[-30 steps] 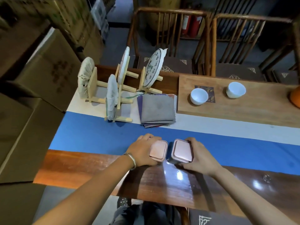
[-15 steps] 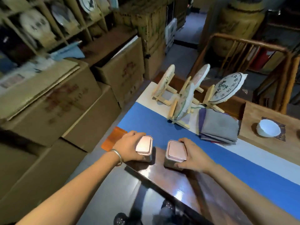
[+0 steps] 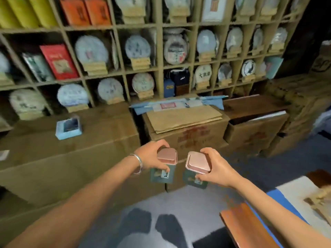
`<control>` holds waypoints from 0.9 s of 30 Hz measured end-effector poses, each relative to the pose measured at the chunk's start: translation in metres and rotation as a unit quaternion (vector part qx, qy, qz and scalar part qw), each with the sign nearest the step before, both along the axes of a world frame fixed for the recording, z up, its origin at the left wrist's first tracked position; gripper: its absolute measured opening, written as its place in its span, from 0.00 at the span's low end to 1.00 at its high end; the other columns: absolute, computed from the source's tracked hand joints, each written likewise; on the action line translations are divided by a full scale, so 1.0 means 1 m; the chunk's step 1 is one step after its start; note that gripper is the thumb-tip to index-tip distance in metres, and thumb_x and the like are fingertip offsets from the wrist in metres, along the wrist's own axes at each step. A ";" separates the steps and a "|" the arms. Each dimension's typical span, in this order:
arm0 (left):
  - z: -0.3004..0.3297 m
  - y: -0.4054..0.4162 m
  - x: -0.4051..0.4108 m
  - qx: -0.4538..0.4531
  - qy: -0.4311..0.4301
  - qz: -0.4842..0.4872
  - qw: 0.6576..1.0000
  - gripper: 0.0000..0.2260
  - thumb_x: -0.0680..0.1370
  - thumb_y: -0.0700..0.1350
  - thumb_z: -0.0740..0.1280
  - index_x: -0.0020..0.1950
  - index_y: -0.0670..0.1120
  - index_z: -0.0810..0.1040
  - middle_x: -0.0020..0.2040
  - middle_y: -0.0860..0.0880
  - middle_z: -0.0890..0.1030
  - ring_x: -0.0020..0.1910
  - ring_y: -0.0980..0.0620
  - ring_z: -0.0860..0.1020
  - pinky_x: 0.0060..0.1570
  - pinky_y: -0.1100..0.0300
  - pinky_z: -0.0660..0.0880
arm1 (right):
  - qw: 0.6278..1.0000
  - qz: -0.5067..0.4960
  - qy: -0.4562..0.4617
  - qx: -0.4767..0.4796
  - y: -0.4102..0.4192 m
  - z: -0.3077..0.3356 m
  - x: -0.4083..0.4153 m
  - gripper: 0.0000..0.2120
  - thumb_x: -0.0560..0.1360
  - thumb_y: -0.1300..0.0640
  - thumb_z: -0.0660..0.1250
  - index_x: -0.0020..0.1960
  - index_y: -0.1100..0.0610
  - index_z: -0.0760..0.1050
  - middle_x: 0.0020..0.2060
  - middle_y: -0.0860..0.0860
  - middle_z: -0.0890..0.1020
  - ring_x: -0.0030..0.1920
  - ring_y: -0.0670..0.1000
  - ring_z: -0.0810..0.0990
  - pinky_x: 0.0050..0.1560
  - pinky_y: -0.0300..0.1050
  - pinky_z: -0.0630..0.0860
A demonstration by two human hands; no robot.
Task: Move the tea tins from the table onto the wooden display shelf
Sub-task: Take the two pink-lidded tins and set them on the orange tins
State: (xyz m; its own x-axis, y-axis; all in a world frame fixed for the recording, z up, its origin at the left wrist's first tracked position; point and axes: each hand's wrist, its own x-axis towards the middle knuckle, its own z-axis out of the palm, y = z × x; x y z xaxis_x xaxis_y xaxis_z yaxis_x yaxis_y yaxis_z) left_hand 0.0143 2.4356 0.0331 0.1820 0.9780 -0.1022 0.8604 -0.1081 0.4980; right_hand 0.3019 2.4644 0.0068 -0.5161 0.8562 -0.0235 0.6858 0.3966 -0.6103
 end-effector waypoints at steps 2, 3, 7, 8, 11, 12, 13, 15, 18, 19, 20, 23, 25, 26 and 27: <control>0.025 0.009 -0.046 0.021 -0.004 0.035 0.999 0.36 0.57 0.61 0.78 0.62 0.59 0.69 0.51 0.55 0.74 0.47 0.55 0.74 0.41 0.66 0.70 | 0.999 0.035 0.008 0.021 0.031 0.025 -0.048 0.44 0.60 0.40 0.76 0.70 0.49 0.60 0.61 0.44 0.67 0.57 0.46 0.71 0.53 0.36 0.68; 0.037 0.015 -0.069 0.032 -0.007 0.054 0.998 0.36 0.57 0.61 0.79 0.61 0.59 0.69 0.53 0.53 0.75 0.49 0.54 0.75 0.45 0.62 0.73 | 0.998 0.051 0.011 0.034 0.046 0.037 -0.071 0.45 0.60 0.37 0.75 0.70 0.48 0.59 0.61 0.43 0.67 0.58 0.45 0.70 0.54 0.37 0.68; 0.090 0.043 -0.148 0.077 -0.025 0.117 0.990 0.36 0.57 0.62 0.78 0.62 0.61 0.70 0.56 0.55 0.76 0.51 0.56 0.77 0.50 0.61 0.75 | 0.992 0.108 0.038 0.062 0.107 0.090 -0.157 0.43 0.60 0.36 0.75 0.68 0.44 0.59 0.61 0.43 0.69 0.59 0.45 0.71 0.55 0.39 0.69; 0.104 0.050 -0.165 0.087 -0.033 0.128 0.987 0.36 0.58 0.61 0.78 0.63 0.60 0.70 0.56 0.56 0.77 0.50 0.59 0.77 0.48 0.64 0.74 | 0.989 0.122 0.054 0.063 0.122 0.102 -0.178 0.40 0.61 0.38 0.76 0.66 0.43 0.60 0.61 0.43 0.69 0.57 0.44 0.72 0.53 0.37 0.69; 0.140 0.078 -0.211 0.110 -0.069 0.159 0.979 0.34 0.59 0.59 0.79 0.62 0.57 0.74 0.54 0.59 0.80 0.50 0.61 0.79 0.52 0.61 0.78 | 0.980 0.162 0.073 0.088 0.166 0.135 -0.237 0.38 0.62 0.41 0.78 0.64 0.43 0.60 0.60 0.44 0.70 0.57 0.43 0.72 0.51 0.35 0.68; 0.151 0.090 -0.225 0.119 -0.068 0.166 0.977 0.32 0.59 0.59 0.79 0.61 0.57 0.74 0.52 0.60 0.81 0.49 0.62 0.80 0.52 0.62 0.78 | 0.977 0.175 0.070 0.101 0.182 0.145 -0.256 0.38 0.62 0.40 0.78 0.65 0.43 0.60 0.60 0.44 0.69 0.57 0.43 0.72 0.51 0.36 0.68; 0.162 0.102 -0.239 0.129 -0.066 0.170 0.975 0.31 0.60 0.59 0.79 0.60 0.57 0.74 0.51 0.61 0.81 0.48 0.64 0.80 0.49 0.65 0.77 | 0.973 0.188 0.066 0.113 0.197 0.154 -0.273 0.38 0.62 0.39 0.77 0.65 0.42 0.60 0.59 0.43 0.69 0.56 0.43 0.72 0.50 0.37 0.69; 0.186 0.127 -0.266 0.154 -0.052 0.179 0.970 0.32 0.61 0.60 0.78 0.62 0.56 0.74 0.52 0.62 0.79 0.48 0.64 0.79 0.47 0.68 0.74 | 0.967 0.208 0.069 0.127 0.229 0.171 -0.306 0.38 0.61 0.37 0.76 0.64 0.41 0.60 0.59 0.43 0.69 0.55 0.43 0.73 0.49 0.38 0.71; 0.218 0.164 -0.308 0.190 -0.031 0.199 0.961 0.34 0.61 0.64 0.76 0.64 0.57 0.72 0.55 0.60 0.78 0.52 0.58 0.78 0.53 0.60 0.74 | 0.960 0.222 0.085 0.146 0.274 0.198 -0.352 0.37 0.59 0.36 0.75 0.62 0.42 0.63 0.57 0.45 0.71 0.55 0.47 0.74 0.55 0.48 0.75; 0.229 0.175 -0.322 0.200 -0.030 0.206 0.957 0.34 0.61 0.65 0.76 0.64 0.57 0.72 0.55 0.60 0.78 0.52 0.57 0.78 0.53 0.60 0.74 | 0.958 0.227 0.092 0.152 0.288 0.209 -0.367 0.36 0.59 0.36 0.76 0.62 0.42 0.64 0.56 0.45 0.72 0.54 0.47 0.74 0.55 0.50 0.75; 0.240 0.186 -0.335 0.211 -0.031 0.214 0.953 0.34 0.61 0.65 0.75 0.63 0.58 0.73 0.54 0.60 0.79 0.52 0.57 0.78 0.53 0.60 0.74 | 0.955 0.231 0.099 0.158 0.302 0.221 -0.381 0.35 0.59 0.37 0.76 0.61 0.42 0.64 0.55 0.45 0.72 0.53 0.46 0.75 0.54 0.48 0.76; 0.279 0.211 -0.371 0.246 -0.043 0.231 0.941 0.33 0.58 0.67 0.74 0.61 0.60 0.73 0.51 0.62 0.78 0.49 0.61 0.78 0.46 0.66 0.73 | 0.949 0.232 0.128 0.168 0.338 0.262 -0.423 0.33 0.61 0.42 0.79 0.59 0.41 0.66 0.53 0.46 0.74 0.50 0.44 0.76 0.52 0.46 0.76; 0.307 0.229 -0.394 0.259 -0.029 0.227 0.938 0.33 0.58 0.68 0.74 0.61 0.60 0.73 0.50 0.61 0.78 0.47 0.63 0.77 0.43 0.68 0.71 | 0.948 0.223 0.152 0.167 0.360 0.290 -0.449 0.33 0.60 0.43 0.79 0.58 0.41 0.66 0.53 0.46 0.75 0.49 0.44 0.77 0.49 0.45 0.76; 0.321 0.239 -0.406 0.265 -0.020 0.226 0.937 0.33 0.59 0.68 0.74 0.61 0.59 0.73 0.50 0.60 0.79 0.48 0.62 0.77 0.44 0.67 0.71 | 0.947 0.219 0.163 0.171 0.370 0.306 -0.461 0.33 0.59 0.42 0.79 0.58 0.40 0.66 0.52 0.45 0.76 0.50 0.45 0.77 0.48 0.44 0.75; 0.335 0.248 -0.417 0.272 -0.014 0.227 0.935 0.34 0.58 0.68 0.74 0.61 0.59 0.74 0.52 0.58 0.79 0.49 0.60 0.77 0.46 0.65 0.72 | 0.944 0.216 0.173 0.178 0.380 0.321 -0.473 0.33 0.58 0.41 0.79 0.58 0.40 0.67 0.52 0.45 0.76 0.50 0.46 0.77 0.49 0.45 0.76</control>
State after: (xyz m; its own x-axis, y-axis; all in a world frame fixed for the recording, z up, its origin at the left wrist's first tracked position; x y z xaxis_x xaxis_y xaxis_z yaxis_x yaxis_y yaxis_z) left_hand -0.4028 2.6837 0.3684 -0.2682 0.8612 0.4318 0.8671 0.0205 0.4978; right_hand -0.1715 2.8440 0.3274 -0.7427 0.4861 0.4606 0.1966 0.8158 -0.5439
